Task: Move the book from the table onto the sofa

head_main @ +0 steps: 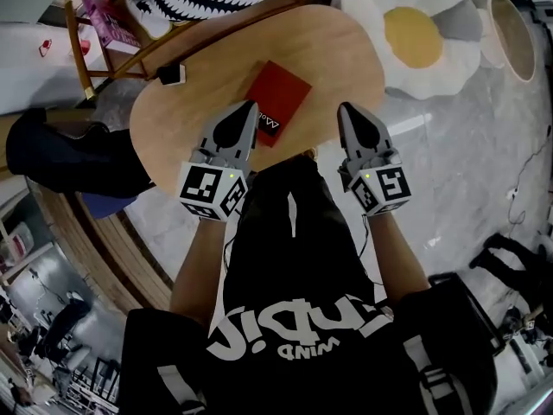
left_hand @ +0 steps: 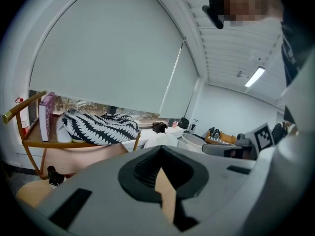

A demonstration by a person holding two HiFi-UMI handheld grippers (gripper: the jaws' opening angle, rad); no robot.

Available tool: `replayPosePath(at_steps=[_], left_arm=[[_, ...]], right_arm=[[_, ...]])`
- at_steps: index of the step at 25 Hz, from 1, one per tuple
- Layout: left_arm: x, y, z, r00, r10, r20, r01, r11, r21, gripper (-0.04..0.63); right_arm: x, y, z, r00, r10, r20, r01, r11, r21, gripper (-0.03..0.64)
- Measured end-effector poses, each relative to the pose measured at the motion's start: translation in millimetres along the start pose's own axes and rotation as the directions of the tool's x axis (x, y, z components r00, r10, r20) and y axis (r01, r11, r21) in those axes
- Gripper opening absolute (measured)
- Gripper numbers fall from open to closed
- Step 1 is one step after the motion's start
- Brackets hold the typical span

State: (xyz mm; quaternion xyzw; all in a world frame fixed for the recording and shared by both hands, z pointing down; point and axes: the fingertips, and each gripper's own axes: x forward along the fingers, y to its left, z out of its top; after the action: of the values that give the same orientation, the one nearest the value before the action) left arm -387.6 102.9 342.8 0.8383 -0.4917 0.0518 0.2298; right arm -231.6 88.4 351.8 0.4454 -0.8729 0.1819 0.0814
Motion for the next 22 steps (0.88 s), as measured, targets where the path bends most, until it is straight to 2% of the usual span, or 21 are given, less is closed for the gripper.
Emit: replayPosePath(at_steps=[10, 13, 22], left_arm=[[24.4, 38.1, -65.9, 0.999, 0.036, -0.035, -0.037, 0.999, -0.036, 0.008], [32.6, 45.0, -82.4, 0.998, 0.033, -0.044, -0.034, 0.999, -0.023, 0.008], [53.9, 66.9, -135.1, 0.998, 0.035, -0.043, -0.037, 0.999, -0.039, 0.008]], right_arm=[[39.3, -5.7, -65.2, 0.999, 0.030, -0.042, -0.029, 0.999, 0.042, -0.003], [50.6, -11.4, -81.4, 0.999, 0.030, -0.040, -0.027, 0.998, 0.053, -0.003], [74.3, -18.5, -135.6, 0.998, 0.030, -0.053, -0.028, 0.999, 0.042, -0.003]])
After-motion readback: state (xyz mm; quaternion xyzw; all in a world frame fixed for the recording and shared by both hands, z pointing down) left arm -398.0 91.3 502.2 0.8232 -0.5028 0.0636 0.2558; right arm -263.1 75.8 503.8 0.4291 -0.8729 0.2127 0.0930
